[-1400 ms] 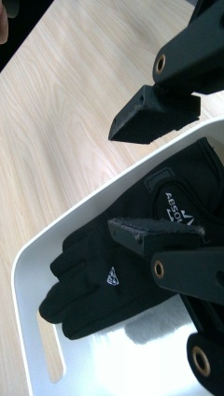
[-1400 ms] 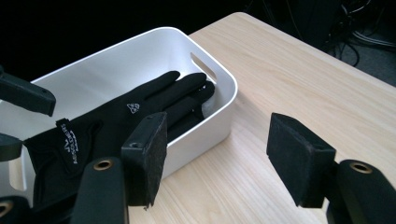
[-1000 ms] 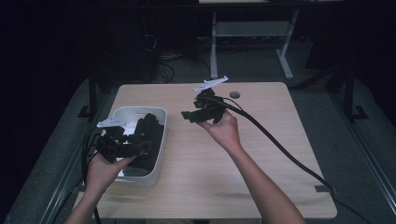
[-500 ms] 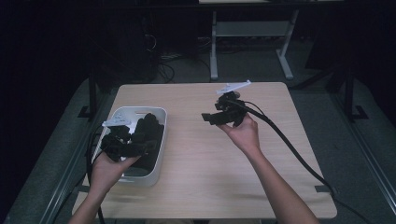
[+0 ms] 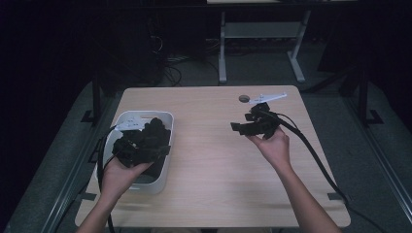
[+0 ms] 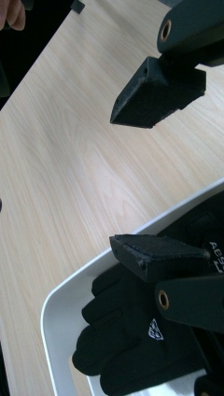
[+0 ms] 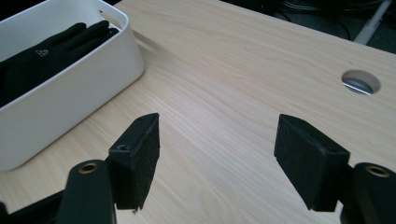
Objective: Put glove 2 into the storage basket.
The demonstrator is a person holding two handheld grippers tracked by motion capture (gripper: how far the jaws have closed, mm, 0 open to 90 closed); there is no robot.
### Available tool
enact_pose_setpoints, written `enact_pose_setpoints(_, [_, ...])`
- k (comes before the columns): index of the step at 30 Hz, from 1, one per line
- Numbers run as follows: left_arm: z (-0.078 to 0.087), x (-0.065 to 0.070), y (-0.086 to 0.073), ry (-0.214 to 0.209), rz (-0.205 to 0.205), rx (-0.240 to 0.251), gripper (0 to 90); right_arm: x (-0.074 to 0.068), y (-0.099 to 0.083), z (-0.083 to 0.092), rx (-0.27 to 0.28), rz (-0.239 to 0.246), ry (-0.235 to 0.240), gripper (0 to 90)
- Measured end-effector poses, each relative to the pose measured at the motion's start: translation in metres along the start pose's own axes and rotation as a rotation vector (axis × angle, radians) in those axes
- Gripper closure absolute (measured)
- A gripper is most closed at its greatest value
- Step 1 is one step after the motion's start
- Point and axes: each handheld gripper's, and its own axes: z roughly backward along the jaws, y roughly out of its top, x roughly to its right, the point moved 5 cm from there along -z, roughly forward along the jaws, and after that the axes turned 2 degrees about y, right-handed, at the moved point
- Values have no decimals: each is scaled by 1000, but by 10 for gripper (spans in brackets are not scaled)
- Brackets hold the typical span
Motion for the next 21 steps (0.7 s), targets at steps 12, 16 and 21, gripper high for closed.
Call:
enact_pose_setpoints(12, [-9, 10, 5, -14, -18, -3, 339, 23, -24, 19, 5, -49, -33, 297])
enact_pose_setpoints(16, [-12, 13, 6, -20, -23, -6, 338, 28, -31, 22, 1, -61, -41, 296])
enact_pose_setpoints(21, [-15, 17, 8, -25, -30, -7, 332, 35, -40, 26, 0, -73, -53, 290])
